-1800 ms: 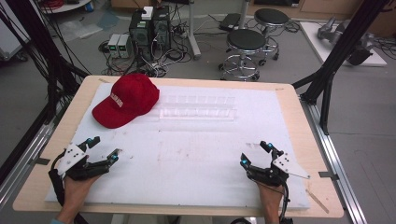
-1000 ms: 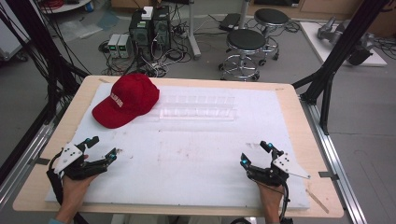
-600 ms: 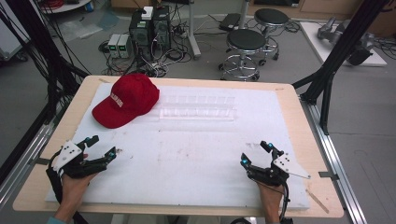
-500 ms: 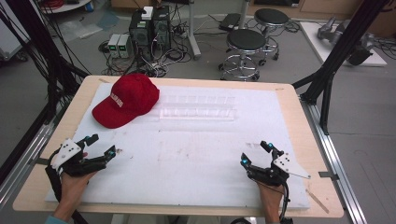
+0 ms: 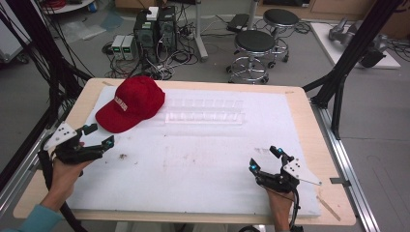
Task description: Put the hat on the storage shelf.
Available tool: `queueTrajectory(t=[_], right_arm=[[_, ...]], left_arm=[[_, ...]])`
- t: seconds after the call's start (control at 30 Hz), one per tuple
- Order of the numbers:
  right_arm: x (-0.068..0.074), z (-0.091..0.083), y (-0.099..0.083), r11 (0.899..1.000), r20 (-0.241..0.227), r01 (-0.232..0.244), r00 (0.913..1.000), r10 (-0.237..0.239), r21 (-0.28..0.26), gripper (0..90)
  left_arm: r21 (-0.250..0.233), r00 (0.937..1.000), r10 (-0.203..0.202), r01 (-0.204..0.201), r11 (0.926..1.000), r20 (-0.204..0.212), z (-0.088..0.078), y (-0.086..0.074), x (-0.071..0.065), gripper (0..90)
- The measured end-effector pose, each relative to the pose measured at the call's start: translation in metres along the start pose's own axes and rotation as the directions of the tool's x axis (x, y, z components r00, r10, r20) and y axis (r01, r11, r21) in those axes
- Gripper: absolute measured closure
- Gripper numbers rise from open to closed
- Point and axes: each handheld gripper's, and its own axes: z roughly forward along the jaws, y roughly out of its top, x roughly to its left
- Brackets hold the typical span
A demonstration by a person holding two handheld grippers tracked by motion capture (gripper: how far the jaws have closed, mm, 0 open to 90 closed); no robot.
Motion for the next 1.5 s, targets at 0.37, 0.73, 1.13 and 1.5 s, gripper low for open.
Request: queueTrajectory(t=[0.37, 0.73, 1.13, 1.5], right_arm=[[0.001, 0.000, 0.000, 1.000, 0.004, 0.009, 1.0000, -0.009, 0.000, 10.2], [0.002, -0.001, 0.000, 1.000, 0.012, 0.016, 0.9998, -0.016, -0.006, 10.2], [0.002, -0.001, 0.000, 1.000, 0.017, 0.013, 0.9998, -0.013, -0.006, 10.2], [0.002, 0.000, 0.000, 1.000, 0.018, 0.022, 0.9996, -0.022, -0.001, 10.3]], left_arm=[[0.064, 1.0000, -0.008, 0.008, 0.9979, -0.002, 0.029, 0.055, 0.041, 16.7], [0.168, 0.9987, -0.010, 0.001, 0.9858, 0.051, 0.070, 0.093, 0.067, 16.1], [0.276, 0.9982, -0.002, -0.015, 0.9611, 0.059, 0.120, 0.109, 0.088, 15.8], [0.339, 0.9976, -0.014, -0.010, 0.9407, 0.068, 0.150, 0.108, 0.100, 15.6]])
